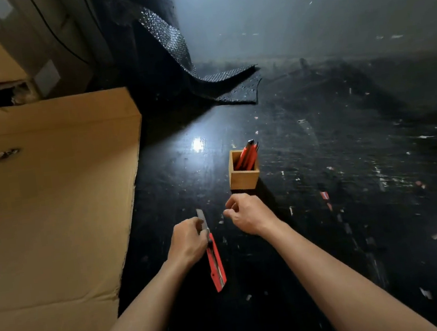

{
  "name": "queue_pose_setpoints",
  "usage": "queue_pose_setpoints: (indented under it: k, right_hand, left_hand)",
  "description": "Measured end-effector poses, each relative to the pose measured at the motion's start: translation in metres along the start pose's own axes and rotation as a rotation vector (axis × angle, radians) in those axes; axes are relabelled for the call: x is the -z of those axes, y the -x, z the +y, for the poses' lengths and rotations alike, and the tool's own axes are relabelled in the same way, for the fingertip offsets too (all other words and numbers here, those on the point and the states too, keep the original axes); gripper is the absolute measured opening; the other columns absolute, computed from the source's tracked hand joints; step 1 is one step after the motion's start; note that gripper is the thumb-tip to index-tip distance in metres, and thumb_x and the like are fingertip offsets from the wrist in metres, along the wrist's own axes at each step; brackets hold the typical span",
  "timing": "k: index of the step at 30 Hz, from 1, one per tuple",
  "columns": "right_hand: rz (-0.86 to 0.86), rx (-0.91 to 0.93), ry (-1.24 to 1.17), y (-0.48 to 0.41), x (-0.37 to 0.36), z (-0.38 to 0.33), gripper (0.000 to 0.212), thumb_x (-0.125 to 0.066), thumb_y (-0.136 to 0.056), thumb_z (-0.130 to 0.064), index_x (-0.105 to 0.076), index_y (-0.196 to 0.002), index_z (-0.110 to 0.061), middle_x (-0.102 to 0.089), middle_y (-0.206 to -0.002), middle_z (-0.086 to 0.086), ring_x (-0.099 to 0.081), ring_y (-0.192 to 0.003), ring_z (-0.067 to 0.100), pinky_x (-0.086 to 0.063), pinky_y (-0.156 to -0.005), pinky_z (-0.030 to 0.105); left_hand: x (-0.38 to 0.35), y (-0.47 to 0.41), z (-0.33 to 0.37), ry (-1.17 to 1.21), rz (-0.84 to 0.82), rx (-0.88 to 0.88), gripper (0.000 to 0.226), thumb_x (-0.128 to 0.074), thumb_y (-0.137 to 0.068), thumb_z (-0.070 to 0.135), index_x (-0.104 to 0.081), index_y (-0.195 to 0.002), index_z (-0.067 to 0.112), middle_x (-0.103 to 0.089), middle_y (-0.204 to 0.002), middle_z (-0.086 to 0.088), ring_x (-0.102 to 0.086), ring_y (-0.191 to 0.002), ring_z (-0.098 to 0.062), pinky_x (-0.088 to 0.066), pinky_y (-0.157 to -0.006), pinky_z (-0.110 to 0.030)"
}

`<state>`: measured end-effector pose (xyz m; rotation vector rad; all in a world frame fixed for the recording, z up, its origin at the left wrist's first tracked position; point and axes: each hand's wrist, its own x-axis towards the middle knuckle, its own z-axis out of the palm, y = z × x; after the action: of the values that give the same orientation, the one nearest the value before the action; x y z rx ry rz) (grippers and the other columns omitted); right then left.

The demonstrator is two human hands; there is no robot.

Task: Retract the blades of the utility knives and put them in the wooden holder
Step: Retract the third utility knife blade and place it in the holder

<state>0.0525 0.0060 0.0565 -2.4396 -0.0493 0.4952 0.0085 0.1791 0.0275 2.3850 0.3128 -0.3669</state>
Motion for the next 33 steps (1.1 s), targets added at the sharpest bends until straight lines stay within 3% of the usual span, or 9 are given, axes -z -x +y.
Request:
queue_pose_setpoints:
  k: [3, 6, 9, 13, 16, 19, 22, 33]
  right_hand:
    - [-0.086, -0.078, 0.008, 0.015, -0.034, 0.007, 0.022, -0.066, -0.092, -0.035, -0.069, -0.111, -0.023, -0.074, -0.107, 0.002, -0.069, -0.094, 0.018, -0.06, -0.084, 0.043]
    - [-0.21, -0.149, -0.018, 0.029, -0.062, 0.013, 0.024, -0.066, -0.094, -0.029, -0.068, -0.117, -0.022, -0.072, -0.111, 0.001, -0.069, -0.097, 0.015, -0.059, -0.086, 0.041]
    - [-0.301, -0.206, -0.102, 0.043, -0.084, 0.015, 0.021, -0.065, -0.094, -0.022, -0.067, -0.115, -0.022, -0.071, -0.105, -0.001, -0.07, -0.089, 0.011, -0.061, -0.084, 0.039]
    - [-0.221, -0.22, -0.249, 0.058, -0.102, 0.019, 0.021, -0.069, -0.089, -0.023, -0.065, -0.109, -0.028, -0.068, -0.104, -0.004, -0.069, -0.088, 0.01, -0.061, -0.081, 0.037]
    - [-0.165, -0.211, -0.349, 0.07, -0.106, 0.024, 0.022, -0.069, -0.091, -0.019, -0.064, -0.108, -0.032, -0.067, -0.103, -0.005, -0.07, -0.089, 0.012, -0.062, -0.08, 0.035]
    - [-0.132, -0.215, -0.439, 0.08, -0.102, 0.029, 0.032, -0.067, -0.092, -0.011, -0.064, -0.117, -0.031, -0.068, -0.102, -0.007, -0.071, -0.089, 0.01, -0.063, -0.077, 0.031]
    - [-0.113, -0.222, -0.537, 0.083, -0.092, 0.031, 0.035, -0.065, -0.092, -0.009, -0.064, -0.119, -0.031, -0.072, -0.103, -0.008, -0.073, -0.089, 0.006, -0.063, -0.078, 0.029]
    - [0.186, 0.089, -0.648, 0.071, -0.002, -0.007, 0.033, -0.069, -0.089, -0.007, -0.065, -0.117, -0.025, -0.075, -0.1, -0.001, -0.073, -0.094, 0.011, -0.063, -0.081, 0.038]
  left_hand:
    - [-0.01, 0.015, -0.02, 0.037, -0.028, 0.066, 0.018, -0.07, -0.09, 0.02, -0.078, -0.105, 0.016, -0.078, -0.101, 0.001, -0.069, -0.085, -0.009, -0.054, -0.072, -0.022]
    - [-0.024, 0.026, -0.032, 0.103, -0.068, 0.116, 0.021, -0.07, -0.09, 0.015, -0.077, -0.11, 0.014, -0.078, -0.104, -0.001, -0.063, -0.075, 0.0, -0.044, -0.061, -0.009]
    - [-0.036, 0.033, -0.038, 0.165, -0.09, 0.154, 0.024, -0.073, -0.09, 0.013, -0.077, -0.113, 0.014, -0.078, -0.106, 0.0, -0.062, -0.078, 0.001, -0.041, -0.063, -0.006]
    - [-0.043, 0.036, -0.04, 0.299, -0.087, 0.229, 0.031, -0.075, -0.086, 0.004, -0.076, -0.116, 0.013, -0.075, -0.096, 0.005, -0.067, -0.084, -0.003, -0.049, -0.072, -0.012]
    - [-0.045, 0.039, -0.045, 0.418, -0.101, 0.286, 0.037, -0.078, -0.083, 0.001, -0.074, -0.117, 0.011, -0.076, -0.094, 0.005, -0.074, -0.088, -0.011, -0.062, -0.084, -0.03]
    - [-0.044, 0.041, -0.049, 0.506, -0.144, 0.293, 0.033, -0.075, -0.083, -0.002, -0.079, -0.108, 0.018, -0.081, -0.093, 0.001, -0.079, -0.089, -0.017, -0.064, -0.088, -0.042]
    - [-0.037, 0.042, -0.042, 0.589, -0.203, 0.249, 0.034, -0.07, -0.087, -0.004, -0.081, -0.1, 0.026, -0.083, -0.095, 0.002, -0.08, -0.091, -0.016, -0.064, -0.088, -0.044]
    - [0.036, 0.029, 0.038, 0.86, -0.27, -0.089, 0.036, -0.062, -0.095, -0.009, -0.073, -0.123, 0.01, -0.08, -0.113, -0.012, -0.078, -0.102, -0.031, -0.063, -0.087, -0.05]
